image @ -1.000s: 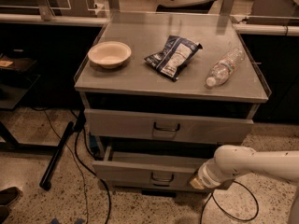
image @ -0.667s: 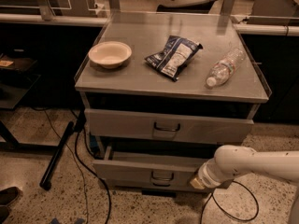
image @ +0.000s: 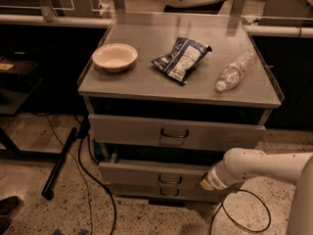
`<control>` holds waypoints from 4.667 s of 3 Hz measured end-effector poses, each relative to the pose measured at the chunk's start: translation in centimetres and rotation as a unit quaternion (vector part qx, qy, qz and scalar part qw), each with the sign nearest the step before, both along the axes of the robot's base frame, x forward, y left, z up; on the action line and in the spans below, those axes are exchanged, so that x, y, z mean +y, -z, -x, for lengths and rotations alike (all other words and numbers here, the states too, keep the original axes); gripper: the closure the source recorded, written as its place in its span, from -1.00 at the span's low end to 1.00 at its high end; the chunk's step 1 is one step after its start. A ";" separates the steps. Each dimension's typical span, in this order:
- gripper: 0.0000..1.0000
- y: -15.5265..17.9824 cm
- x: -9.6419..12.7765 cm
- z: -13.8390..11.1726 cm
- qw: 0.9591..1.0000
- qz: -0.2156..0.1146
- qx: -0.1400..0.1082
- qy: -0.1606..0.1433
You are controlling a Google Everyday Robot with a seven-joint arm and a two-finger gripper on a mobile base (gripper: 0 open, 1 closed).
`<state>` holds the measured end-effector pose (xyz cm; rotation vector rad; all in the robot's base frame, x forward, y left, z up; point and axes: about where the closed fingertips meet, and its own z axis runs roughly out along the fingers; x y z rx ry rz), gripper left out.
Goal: Close middle drawer
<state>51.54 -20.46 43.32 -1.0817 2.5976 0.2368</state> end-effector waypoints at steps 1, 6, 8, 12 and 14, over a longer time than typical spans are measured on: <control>1.00 -1.9 -2.6 -4.2 0.998 0.020 -0.049 0.031; 1.00 -3.4 -5.8 -0.7 0.996 -0.008 0.003 0.090; 1.00 -2.3 -6.8 -5.7 0.993 0.023 -0.039 0.110; 1.00 -4.0 -8.7 0.6 0.993 0.011 0.032 0.117; 1.00 -4.8 -9.2 -0.1 0.992 0.009 0.023 0.126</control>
Offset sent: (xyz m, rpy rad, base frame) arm 0.0358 -0.0197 0.0163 -0.0324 -0.0821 -0.0485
